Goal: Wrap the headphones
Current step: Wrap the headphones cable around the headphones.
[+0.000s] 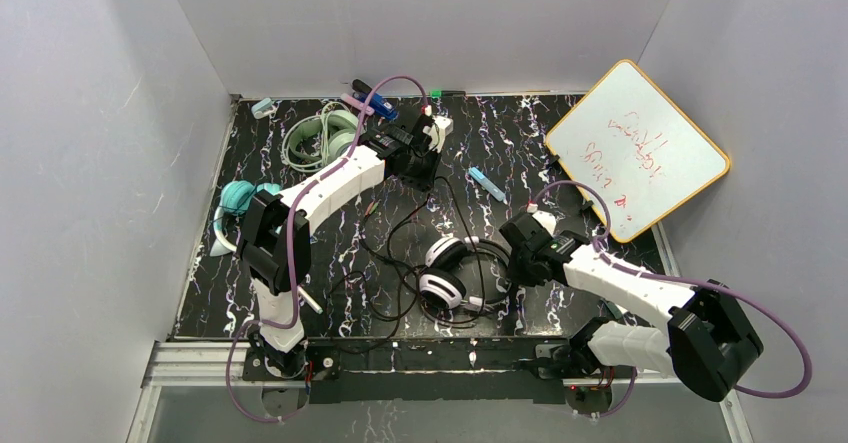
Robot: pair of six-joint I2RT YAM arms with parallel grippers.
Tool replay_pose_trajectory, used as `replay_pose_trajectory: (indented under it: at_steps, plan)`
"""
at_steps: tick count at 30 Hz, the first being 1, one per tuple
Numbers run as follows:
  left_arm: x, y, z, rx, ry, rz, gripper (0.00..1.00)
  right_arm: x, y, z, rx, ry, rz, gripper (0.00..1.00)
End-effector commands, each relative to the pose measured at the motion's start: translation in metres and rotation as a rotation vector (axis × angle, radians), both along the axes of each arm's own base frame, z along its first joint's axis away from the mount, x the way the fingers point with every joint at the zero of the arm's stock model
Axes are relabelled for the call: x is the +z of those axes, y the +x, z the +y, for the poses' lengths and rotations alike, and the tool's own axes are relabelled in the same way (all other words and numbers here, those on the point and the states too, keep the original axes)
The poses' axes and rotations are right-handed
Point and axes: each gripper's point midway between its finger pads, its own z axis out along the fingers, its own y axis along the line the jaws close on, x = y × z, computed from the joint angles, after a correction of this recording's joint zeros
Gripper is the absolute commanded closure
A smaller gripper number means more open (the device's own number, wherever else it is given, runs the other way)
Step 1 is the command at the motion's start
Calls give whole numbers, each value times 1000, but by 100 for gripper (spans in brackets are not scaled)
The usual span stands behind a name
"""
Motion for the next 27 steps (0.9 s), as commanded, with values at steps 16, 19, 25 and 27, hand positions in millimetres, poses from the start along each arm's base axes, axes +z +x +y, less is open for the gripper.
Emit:
replay_pose_trajectory:
  at_steps: [16,19,25,27]
  plan:
    - [57,4,-40,-120,-66,-33,100,89,34,37,134,111,-187,99]
    - [68,-16,-53,-157,-42,-75,100,98,37,46,143,145,-196,99]
    - [99,-48,-61,-127,-85,-175,100,116,41,64,136,206,-165,99]
    - [111,-51,-58,-93,-86,-231,100,120,42,67,129,204,-141,99]
